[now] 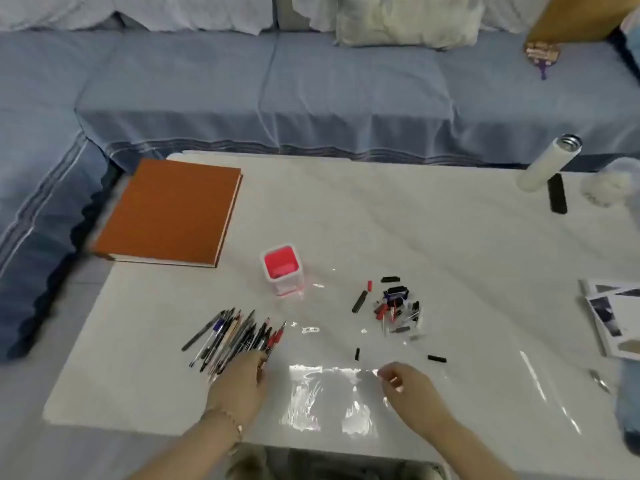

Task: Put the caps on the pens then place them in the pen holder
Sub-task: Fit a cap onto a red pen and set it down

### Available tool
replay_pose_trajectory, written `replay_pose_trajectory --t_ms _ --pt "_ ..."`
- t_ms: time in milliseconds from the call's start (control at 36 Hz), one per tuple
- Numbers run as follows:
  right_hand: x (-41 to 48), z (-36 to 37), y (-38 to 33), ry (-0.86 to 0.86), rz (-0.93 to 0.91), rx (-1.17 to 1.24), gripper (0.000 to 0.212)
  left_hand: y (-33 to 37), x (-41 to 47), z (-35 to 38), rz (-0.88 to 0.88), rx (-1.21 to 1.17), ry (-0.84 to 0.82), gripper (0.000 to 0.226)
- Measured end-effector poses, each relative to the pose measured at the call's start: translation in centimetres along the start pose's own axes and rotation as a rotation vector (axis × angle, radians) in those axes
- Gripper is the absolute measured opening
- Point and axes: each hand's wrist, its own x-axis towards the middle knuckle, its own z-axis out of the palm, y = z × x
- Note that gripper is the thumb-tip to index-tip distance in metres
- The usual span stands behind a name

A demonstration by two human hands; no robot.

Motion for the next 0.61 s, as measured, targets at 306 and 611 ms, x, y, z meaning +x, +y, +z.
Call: replay_pose_trajectory --t_ms 306,611 --pt "13.6 3.7 4.9 0.314 -0.167 -0.365 0.038 -4.1 10.9 10.3 0.093 0.362 0.162 0.024" --pt "17.8 3.0 8.8 0.64 -0.344 -0.245 0.026 -5.3 12.7 13.7 0.367 0.452 0.512 0.022"
